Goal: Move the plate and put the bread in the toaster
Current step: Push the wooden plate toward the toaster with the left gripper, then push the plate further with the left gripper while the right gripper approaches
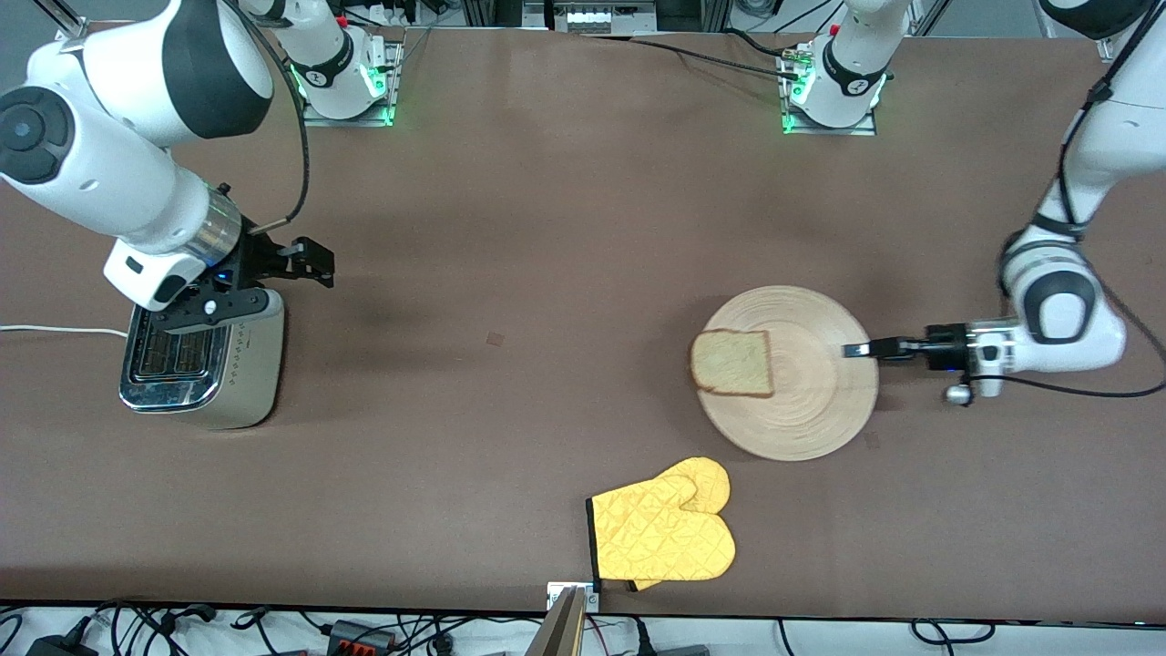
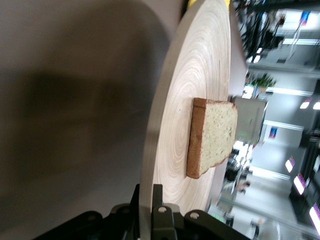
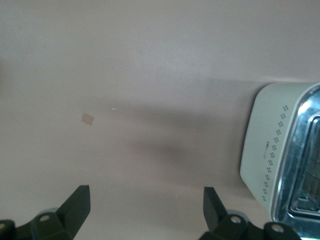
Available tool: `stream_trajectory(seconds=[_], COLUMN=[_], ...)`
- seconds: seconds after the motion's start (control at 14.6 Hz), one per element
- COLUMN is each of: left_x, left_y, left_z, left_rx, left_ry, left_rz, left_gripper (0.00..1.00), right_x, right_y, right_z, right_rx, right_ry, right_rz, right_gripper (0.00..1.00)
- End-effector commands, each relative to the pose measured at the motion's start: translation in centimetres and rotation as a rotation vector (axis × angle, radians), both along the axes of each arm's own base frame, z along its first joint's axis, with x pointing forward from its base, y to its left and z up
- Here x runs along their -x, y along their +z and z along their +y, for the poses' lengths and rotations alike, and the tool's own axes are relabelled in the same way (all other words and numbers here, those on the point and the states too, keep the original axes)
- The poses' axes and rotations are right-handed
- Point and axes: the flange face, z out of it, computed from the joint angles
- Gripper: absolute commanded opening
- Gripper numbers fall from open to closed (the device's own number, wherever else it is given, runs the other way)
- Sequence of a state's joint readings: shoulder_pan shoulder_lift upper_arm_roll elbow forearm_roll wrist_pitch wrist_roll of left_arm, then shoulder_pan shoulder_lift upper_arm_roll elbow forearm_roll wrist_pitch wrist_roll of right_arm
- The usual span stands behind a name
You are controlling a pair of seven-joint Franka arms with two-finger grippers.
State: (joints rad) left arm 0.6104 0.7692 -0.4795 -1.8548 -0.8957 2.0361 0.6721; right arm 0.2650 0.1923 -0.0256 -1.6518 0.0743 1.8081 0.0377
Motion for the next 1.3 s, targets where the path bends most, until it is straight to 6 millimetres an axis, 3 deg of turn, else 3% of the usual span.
stream_trajectory(seconds=[0.0,0.27,0.41,0.48,0.69,0.82,0.96,1.03,1.1,1.17,1.24], left_x=[1.7,3.0,4.8,5.7,7.8,8.6,9.1,9.1,9.2,9.1,9.0], left_y=[1.1,0.9,0.6,0.5,0.6,-0.1,-1.2,-1.2,-1.3,-1.3,-1.0], left_z=[-8.0,-18.9,-25.5,-27.8,-32.9,-33.9,-34.0,-34.0,-34.0,-33.9,-33.9], left_rx=[0.004,-0.002,-0.049,-0.069,-0.049,-0.031,-0.026,-0.023,-0.023,-0.023,-0.020], left_ry=[0.051,0.075,0.062,0.063,0.067,0.051,0.040,0.046,0.048,0.048,0.049], left_rz=[0.001,0.024,0.033,0.037,0.060,0.020,0.014,0.023,0.026,0.023,0.020], left_gripper=[0.01,0.01,0.01,0.01,0.02,0.08,0.31,0.51,0.92,1.00,1.00], right_x=[-0.2,-0.6,-0.9,-0.9,-1.1,-1.2,-1.5,-1.5,-1.5,-1.6,-1.6], right_y=[-0.6,-3.4,-4.2,-4.7,-7.0,-8.7,-11.0,-11.9,-12.5,-13.2,-13.8], right_z=[0.5,1.9,2.3,2.5,3.6,3.9,4.0,4.3,4.6,4.6,4.8], right_rx=[-0.014,-0.036,-0.098,-0.107,-0.105,-0.131,-0.153,-0.174,-0.187,-0.188,-0.185], right_ry=[-0.008,-0.006,-0.034,-0.038,-0.041,-0.078,-0.137,-0.205,-0.249,-0.257,-0.264], right_rz=[-0.001,0.039,0.063,0.074,0.099,0.133,0.182,0.216,0.237,0.246,0.253], right_gripper=[1.00,1.00,1.00,1.00,1.00,1.00,1.00,1.00,1.00,1.00,1.00])
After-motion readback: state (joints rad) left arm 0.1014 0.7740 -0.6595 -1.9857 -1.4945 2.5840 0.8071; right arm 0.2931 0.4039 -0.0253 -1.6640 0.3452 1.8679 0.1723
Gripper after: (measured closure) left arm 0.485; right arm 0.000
